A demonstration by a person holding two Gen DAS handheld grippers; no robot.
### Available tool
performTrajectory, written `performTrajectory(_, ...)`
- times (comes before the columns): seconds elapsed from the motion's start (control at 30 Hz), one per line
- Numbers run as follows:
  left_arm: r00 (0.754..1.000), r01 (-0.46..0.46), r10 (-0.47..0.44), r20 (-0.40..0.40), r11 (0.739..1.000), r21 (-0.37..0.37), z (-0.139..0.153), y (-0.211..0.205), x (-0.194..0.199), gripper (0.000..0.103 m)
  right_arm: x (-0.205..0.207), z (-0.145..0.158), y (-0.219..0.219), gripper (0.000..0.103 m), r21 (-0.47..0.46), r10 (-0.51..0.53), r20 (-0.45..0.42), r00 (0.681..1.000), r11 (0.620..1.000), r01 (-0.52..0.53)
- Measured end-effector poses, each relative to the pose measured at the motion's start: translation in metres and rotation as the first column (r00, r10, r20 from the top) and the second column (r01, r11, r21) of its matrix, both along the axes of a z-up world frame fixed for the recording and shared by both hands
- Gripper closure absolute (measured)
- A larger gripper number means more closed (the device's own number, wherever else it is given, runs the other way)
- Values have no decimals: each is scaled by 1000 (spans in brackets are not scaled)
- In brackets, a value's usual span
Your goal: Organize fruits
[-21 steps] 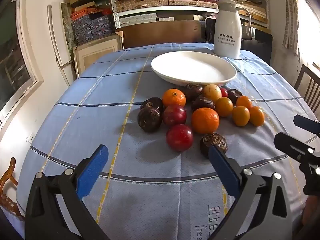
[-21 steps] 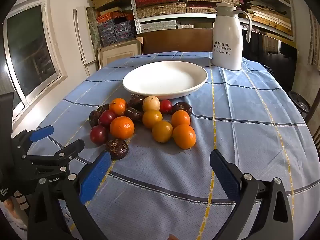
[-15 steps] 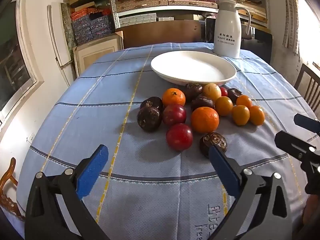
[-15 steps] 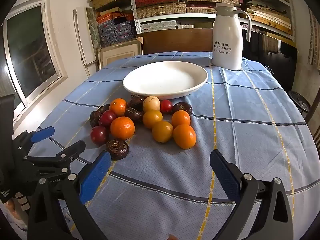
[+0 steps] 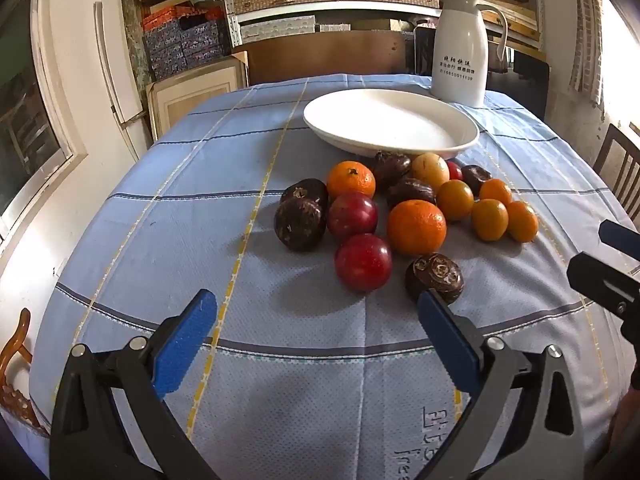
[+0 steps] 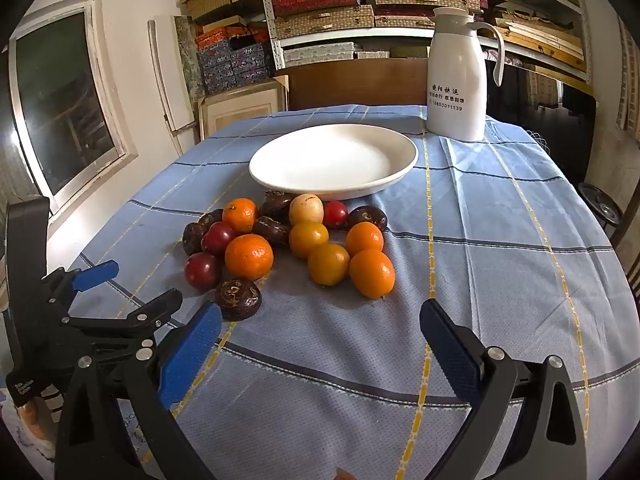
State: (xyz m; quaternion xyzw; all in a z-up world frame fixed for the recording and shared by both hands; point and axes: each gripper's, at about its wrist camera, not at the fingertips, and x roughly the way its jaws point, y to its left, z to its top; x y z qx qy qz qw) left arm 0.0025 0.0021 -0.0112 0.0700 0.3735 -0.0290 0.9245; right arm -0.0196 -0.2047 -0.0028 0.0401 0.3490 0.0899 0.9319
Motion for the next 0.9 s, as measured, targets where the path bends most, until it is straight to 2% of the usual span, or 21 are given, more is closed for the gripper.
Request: performTrajectory(0.9, 1000, 7, -7, -23, 1000, -6, -3, -3, 0, 4, -4, 1, 2, 3, 0, 17, 7, 1000, 1000, -17)
